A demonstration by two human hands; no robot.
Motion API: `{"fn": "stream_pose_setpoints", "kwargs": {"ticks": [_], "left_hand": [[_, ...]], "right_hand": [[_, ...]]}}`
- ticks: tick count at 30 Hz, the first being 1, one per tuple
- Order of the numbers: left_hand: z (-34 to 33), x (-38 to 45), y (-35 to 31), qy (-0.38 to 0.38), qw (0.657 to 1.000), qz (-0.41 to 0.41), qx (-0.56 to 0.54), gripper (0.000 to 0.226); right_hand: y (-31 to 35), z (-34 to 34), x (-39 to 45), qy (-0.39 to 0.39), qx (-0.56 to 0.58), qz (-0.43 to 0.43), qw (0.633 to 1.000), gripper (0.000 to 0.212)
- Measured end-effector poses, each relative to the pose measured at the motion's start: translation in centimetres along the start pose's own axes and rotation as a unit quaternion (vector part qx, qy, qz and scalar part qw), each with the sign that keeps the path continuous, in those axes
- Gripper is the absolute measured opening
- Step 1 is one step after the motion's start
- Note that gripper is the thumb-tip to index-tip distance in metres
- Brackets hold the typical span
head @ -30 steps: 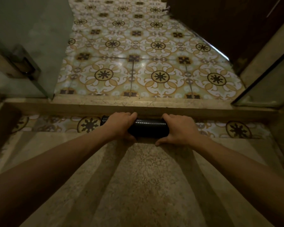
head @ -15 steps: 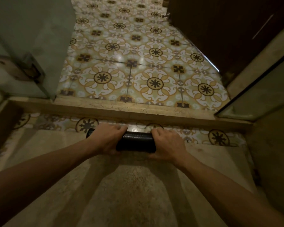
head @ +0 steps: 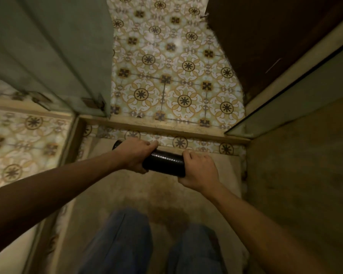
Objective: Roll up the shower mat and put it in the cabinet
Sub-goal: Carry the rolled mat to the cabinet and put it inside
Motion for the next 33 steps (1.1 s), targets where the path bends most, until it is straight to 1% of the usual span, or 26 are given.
{"fn": "stream_pose_setpoints", "kwargs": {"ticks": [3,8,11,14,18,25,29,33], "left_hand": [[7.1,-4.6,-1.1,0.031,0.999,-0.012,-0.021,0.082],[18.9,-11.9,-2.0,0.043,0.997,-0.044,-0.036,0.075],[24.9,-15.1,-1.7,0.030,0.999,-0.040,0.001,0.080],[29.8,-18.1,-1.6,0.013,0.997,-0.056,0.041,0.082],[32.6,-21.1,-0.7,0.004,0.998,-0.045,0.034,0.079],[34.0,-24.3,0.5,-0.022,0.999,-0.043,-0.018,0.067],[36.4,-23.0,2.6,-0.025,0.999,-0.038,-0.012,0.066],[39.7,-19.9,5.0,-0.033,0.999,-0.032,-0.008,0.064]], "right_hand": [[2.6,7.2,-4.3,0.015,0.009,-0.005,1.000,0.058],[6.4,19.3,-10.0,0.017,0.011,0.001,1.000,0.057],[8.7,25.6,-12.7,-0.007,0.025,0.000,1.000,0.057],[11.0,29.8,-14.9,-0.027,0.029,0.001,0.999,0.057],[13.4,32.9,-16.1,-0.035,0.027,-0.005,0.999,0.057],[16.3,35.6,-16.2,-0.049,-0.007,0.007,0.999,0.057],[16.0,38.2,-14.5,-0.067,-0.017,0.003,0.998,0.054],[14.1,41.2,-11.3,-0.089,-0.023,0.005,0.996,0.053]]}}
Point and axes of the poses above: each hand's wrist, its own x-axis towards the middle knuckle, its own z-axis out of the back of the hand, y = z × x, the point moved 8 cm from there along x, towards the middle knuckle, and after that the axes turned 5 degrees about x, right-handed, at the moved point
